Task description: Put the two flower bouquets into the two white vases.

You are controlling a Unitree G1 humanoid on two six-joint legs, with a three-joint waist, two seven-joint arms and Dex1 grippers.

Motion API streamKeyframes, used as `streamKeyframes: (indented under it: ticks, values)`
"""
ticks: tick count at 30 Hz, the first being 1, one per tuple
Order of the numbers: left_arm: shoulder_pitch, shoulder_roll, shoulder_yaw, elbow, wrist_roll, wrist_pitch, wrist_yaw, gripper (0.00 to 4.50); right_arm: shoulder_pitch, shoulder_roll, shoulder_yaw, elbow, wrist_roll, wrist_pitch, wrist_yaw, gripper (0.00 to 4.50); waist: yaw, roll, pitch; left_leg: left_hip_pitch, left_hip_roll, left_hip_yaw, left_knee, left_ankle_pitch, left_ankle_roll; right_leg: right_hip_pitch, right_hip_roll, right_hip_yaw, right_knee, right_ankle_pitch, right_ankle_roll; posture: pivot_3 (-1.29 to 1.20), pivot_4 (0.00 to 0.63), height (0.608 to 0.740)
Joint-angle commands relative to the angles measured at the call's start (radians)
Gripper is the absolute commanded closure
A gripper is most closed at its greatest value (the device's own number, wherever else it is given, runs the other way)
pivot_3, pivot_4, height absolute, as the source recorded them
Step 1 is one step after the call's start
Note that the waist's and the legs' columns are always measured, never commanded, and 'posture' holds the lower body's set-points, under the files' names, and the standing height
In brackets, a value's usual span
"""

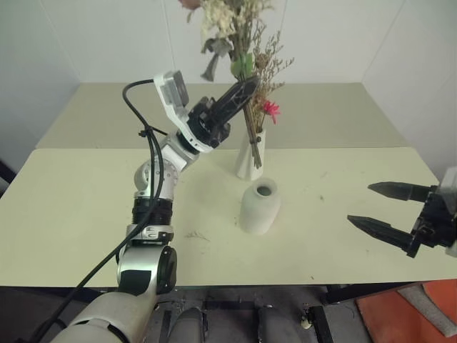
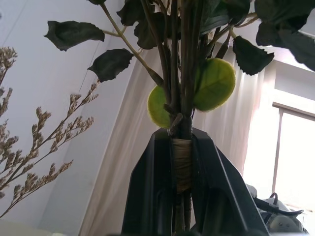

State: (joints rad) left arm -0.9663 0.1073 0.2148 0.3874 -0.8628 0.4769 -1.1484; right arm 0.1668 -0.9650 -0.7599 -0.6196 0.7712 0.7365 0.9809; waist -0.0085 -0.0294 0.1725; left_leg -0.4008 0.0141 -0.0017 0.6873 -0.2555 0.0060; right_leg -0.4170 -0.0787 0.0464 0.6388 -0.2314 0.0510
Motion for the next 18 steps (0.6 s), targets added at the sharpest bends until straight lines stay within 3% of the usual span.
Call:
streamKeyframes:
  ticks: [1, 18]
  values:
    - [-0.003, -0.018, -0.012, 0.018, 0.022, -0.040, -0.030, 4.36, 0.004, -0.019, -0.050, -0.010, 0.006, -0.011, 0.006, 0.00, 0.000, 0.000, 0.000, 0.000, 0.000, 0.000, 0.000, 0.000, 0.000, 0.000, 0.000, 0.000, 0.000, 0.000, 0.000, 0.00, 0.150, 0.740]
    - [0.039, -0.046, -0.070, 0.000, 0.061, -0.019, -0.063, 4.36, 0.057, -0.006, -0.086, -0.019, -0.013, -0.025, -0.004, 0.00, 0.000, 0.000, 0.000, 0.000, 0.000, 0.000, 0.000, 0.000, 0.000, 0.000, 0.000, 0.000, 0.000, 0.000, 0.000, 0.00, 0.150, 0.740]
